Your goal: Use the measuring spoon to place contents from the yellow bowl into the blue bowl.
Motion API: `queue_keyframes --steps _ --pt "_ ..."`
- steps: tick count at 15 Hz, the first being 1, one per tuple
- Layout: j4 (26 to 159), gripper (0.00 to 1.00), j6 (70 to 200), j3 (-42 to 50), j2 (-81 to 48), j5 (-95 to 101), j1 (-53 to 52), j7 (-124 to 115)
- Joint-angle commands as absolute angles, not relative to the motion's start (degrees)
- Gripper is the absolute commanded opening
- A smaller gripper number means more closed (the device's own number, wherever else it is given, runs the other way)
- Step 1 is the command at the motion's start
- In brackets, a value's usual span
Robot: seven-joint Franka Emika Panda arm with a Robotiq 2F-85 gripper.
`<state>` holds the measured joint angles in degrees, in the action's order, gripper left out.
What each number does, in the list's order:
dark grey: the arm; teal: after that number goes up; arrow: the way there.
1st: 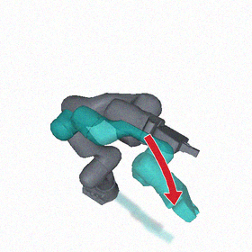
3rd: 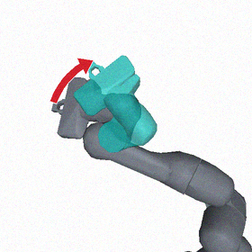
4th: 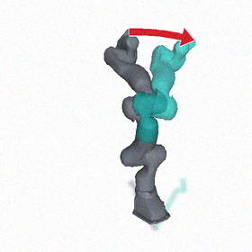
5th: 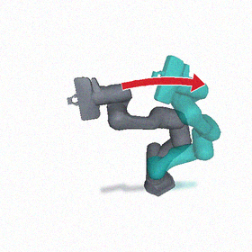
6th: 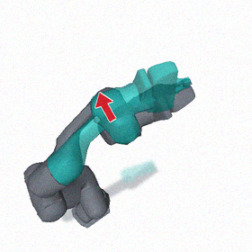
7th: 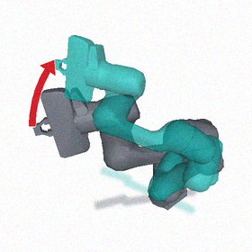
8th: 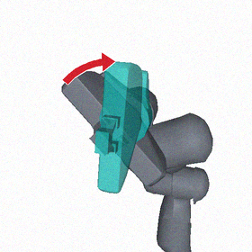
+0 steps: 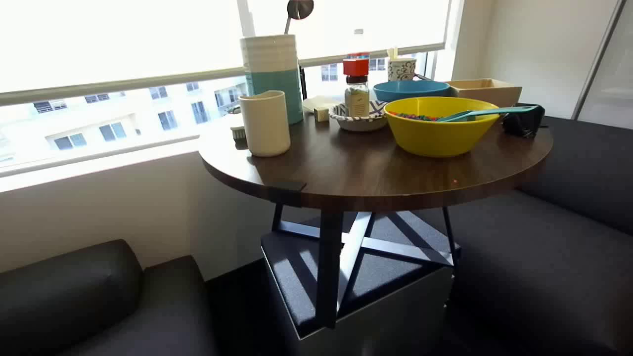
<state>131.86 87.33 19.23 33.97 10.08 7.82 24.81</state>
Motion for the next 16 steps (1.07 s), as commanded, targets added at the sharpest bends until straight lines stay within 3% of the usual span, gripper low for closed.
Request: queue_keyframes --steps 1,8,16 --pt "131.76 1.00 87.26 18.98 33.87 9.95 8.12 24.95" --pt "132.34 1.00 87.99 19.68 34.90 7.97 7.13 27.02" --pt "135.77 1.00 94.35 18.61 31.73 -14.77 -2.61 35.40"
